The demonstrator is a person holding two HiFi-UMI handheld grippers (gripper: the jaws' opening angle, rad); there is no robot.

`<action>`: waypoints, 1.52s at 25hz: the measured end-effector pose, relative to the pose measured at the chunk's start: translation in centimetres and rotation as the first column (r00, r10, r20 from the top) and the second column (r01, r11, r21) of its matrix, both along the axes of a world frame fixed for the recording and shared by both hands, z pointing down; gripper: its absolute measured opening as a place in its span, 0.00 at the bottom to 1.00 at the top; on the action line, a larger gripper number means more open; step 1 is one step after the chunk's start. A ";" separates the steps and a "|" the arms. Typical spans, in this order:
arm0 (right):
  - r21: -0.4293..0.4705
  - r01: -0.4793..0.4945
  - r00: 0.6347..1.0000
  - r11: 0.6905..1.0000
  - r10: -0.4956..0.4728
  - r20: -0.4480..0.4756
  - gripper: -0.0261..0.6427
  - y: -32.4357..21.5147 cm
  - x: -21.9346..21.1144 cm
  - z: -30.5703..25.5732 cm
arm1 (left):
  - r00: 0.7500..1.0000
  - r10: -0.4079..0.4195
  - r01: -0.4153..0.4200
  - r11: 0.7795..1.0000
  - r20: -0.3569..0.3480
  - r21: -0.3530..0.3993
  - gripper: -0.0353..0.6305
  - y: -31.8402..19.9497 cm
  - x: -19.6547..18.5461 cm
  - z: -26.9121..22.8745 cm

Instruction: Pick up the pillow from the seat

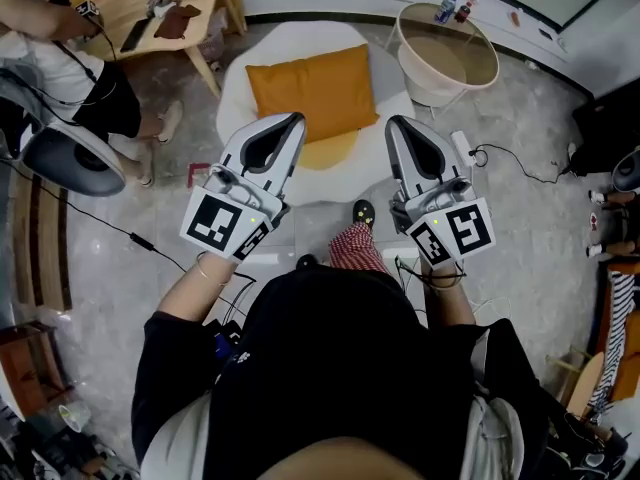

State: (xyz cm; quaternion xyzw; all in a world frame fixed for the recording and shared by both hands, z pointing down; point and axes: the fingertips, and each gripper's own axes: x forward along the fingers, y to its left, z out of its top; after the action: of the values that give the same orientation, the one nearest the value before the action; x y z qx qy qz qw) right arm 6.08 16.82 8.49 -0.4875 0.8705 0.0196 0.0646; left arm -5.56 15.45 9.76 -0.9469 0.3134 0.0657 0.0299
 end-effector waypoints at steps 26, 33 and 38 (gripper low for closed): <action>-0.021 0.138 0.988 0.990 -0.137 0.065 0.07 -13.0 7.8 2.4 | 0.983 -0.176 0.178 0.983 0.061 -0.037 0.07 -10.7 5.8 1.3; -0.010 0.170 0.983 0.985 -0.169 0.070 0.07 -16.3 10.3 2.1 | 0.977 -0.202 0.205 0.978 0.070 -0.036 0.07 -13.5 8.3 1.1; -0.004 0.195 0.978 0.981 -0.194 0.077 0.07 -18.8 11.8 1.8 | 0.971 -0.226 0.230 0.972 0.078 -0.041 0.07 -15.4 9.8 1.1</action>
State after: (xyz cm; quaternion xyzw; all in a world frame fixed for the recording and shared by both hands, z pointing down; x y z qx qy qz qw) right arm 17.90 -2.01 10.30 -0.4006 0.9111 -0.0104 0.0966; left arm 4.28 0.01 10.89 -0.9068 0.4203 0.0197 0.0252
